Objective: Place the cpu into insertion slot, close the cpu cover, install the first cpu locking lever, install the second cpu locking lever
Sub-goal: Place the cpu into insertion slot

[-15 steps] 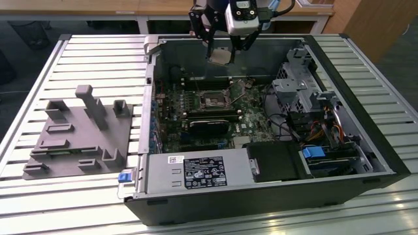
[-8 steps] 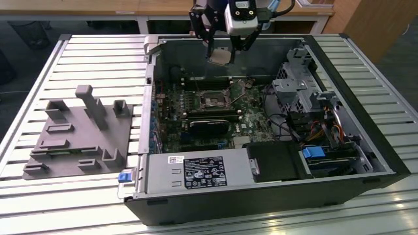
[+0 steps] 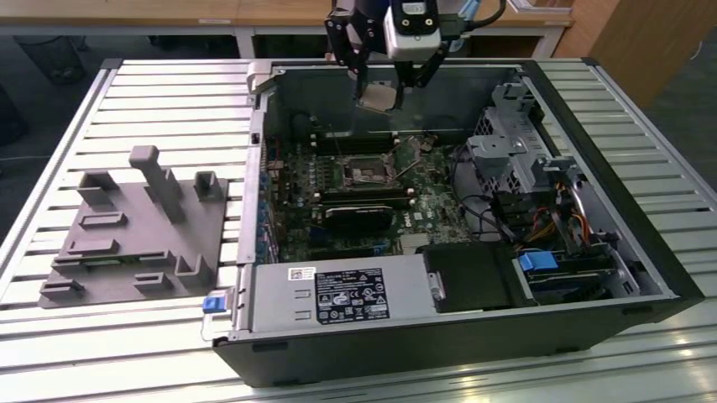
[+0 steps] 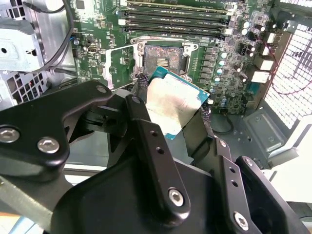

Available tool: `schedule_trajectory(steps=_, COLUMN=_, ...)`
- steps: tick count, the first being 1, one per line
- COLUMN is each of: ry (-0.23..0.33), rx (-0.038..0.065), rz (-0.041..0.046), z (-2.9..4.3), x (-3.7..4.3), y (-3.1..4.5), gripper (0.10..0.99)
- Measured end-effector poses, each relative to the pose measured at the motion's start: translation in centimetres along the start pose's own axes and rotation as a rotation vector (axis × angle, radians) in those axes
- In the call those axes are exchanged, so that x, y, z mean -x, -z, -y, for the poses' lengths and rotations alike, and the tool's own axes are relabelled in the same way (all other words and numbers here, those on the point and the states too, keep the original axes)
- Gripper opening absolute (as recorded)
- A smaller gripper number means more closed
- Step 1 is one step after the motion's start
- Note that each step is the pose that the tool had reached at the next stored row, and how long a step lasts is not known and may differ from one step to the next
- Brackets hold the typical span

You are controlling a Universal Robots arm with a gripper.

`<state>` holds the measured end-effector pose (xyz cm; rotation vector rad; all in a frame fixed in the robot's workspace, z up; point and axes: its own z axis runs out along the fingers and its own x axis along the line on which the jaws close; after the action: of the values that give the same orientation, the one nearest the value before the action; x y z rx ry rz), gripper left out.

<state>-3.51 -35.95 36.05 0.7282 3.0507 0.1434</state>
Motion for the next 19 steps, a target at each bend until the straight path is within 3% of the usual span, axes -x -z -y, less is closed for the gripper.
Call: schedule_trajectory(steps=19, ry=-0.044, rx=0.001, rz=0.0039, z=0.0, x=0.0, y=-0.04, gripper=0.537)
